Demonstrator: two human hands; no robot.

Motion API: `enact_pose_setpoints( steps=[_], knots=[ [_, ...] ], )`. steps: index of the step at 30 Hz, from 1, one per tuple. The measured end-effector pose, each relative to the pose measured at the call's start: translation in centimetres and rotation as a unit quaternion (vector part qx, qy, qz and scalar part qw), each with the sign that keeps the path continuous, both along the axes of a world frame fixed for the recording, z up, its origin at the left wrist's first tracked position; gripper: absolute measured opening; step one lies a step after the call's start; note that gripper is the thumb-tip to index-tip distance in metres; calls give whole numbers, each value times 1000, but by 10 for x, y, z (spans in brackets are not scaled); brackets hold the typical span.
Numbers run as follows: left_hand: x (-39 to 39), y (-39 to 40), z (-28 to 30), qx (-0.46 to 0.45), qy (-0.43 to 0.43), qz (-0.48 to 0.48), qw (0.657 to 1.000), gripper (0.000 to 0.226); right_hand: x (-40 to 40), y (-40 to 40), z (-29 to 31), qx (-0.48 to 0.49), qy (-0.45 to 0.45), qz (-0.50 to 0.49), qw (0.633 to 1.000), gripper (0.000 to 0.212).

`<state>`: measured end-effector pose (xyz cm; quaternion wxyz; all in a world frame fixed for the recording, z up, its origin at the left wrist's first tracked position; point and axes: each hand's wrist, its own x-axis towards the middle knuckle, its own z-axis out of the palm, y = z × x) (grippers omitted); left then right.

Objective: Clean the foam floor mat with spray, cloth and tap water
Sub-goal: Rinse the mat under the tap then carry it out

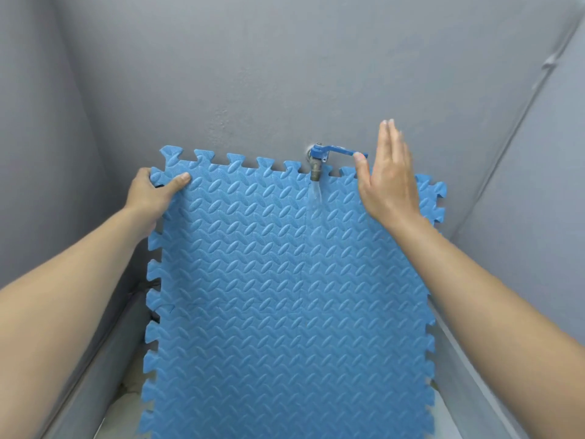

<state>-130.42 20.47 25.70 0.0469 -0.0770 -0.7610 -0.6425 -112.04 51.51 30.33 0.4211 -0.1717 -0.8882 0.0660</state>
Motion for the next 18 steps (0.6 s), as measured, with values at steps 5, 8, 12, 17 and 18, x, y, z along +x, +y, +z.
enact_pose_setpoints(
  steps=[5, 8, 12, 17, 18],
  knots=[
    [3, -3, 0, 2, -15, -8, 1000, 60, -33, -4, 31, -1, -153, -20, 988, 47],
    [7, -3, -2, 6, -10, -9, 1000, 57, -40, -5, 33, 13, -174, -73, 982, 42],
    [6, -3, -3, 2, -15, -10, 1000, 58, -40, -10, 35, 17, -193, -80, 978, 41],
    [5, -1, -4, 2, -14, -7, 1000, 58, -39, -12, 33, 3, -207, -52, 977, 37],
    [4, -1, -5, 1, -13, -7, 1000, 57, -39, -10, 31, 6, -205, -36, 978, 33]
  ],
)
